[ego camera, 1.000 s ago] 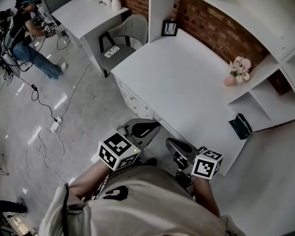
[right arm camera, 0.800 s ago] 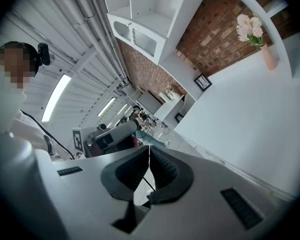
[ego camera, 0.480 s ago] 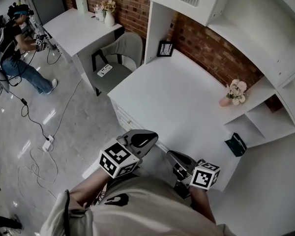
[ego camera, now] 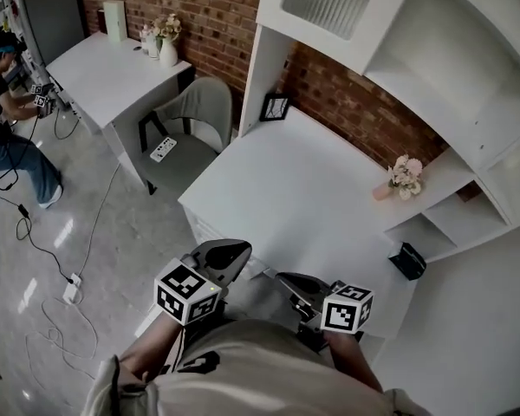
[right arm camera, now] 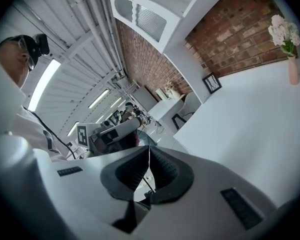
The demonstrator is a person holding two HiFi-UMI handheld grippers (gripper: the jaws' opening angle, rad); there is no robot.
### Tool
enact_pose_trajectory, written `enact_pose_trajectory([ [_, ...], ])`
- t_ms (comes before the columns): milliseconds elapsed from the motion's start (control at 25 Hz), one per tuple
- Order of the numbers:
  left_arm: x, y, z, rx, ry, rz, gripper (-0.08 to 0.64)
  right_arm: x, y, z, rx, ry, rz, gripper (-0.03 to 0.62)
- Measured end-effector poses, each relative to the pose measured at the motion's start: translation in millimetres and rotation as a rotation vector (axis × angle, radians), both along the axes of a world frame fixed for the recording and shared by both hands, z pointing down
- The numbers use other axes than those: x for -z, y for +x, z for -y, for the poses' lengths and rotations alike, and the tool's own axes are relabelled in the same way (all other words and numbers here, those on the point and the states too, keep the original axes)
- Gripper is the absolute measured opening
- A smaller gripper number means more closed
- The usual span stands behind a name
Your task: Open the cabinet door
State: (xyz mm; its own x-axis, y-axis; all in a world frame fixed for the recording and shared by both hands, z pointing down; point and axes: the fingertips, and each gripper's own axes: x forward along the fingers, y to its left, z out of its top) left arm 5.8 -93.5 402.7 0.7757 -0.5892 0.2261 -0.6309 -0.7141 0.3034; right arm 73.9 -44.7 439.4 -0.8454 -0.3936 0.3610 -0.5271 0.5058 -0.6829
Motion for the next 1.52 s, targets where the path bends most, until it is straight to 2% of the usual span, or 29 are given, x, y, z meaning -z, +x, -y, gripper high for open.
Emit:
enact_pose_trajectory([
  [400,2.6,-28.5,35.0,-0.067,0.015,0.001,0.02,4.7,-20.6,40.1,-0.117,0.0,0.04,0.028],
  [560,-6.1,-41.1,41.0,-0.083,-0.002,0.003,0.02,9.1,-25.9,61.1,-0.156,0.036,0.035,0.028],
  [840,-19.3,-44.9,55.0,-0.125,-0.04,0.002,0.02,22.7,-5.5,94.1,-0.265,0.087,0.032,0.028],
  [1040,-20.1,-34.2,70.6,-0.119,-0.035,0.006,0.02,27.2,17.9,122.6,-0.294,0.117,0.039,0.028],
  [1240,-21.5,-19.0,87.1,-0.064,-0.05,0.018,0.02,51.2,47.1,169.9,-0.284,0.214,0.031,0.028],
  [1520,-14.9,2.7,107.2,-0.026,-0.055,0.041,0.02,99.2,75.5,244.2,-0.304,0.442,-0.038,0.028],
])
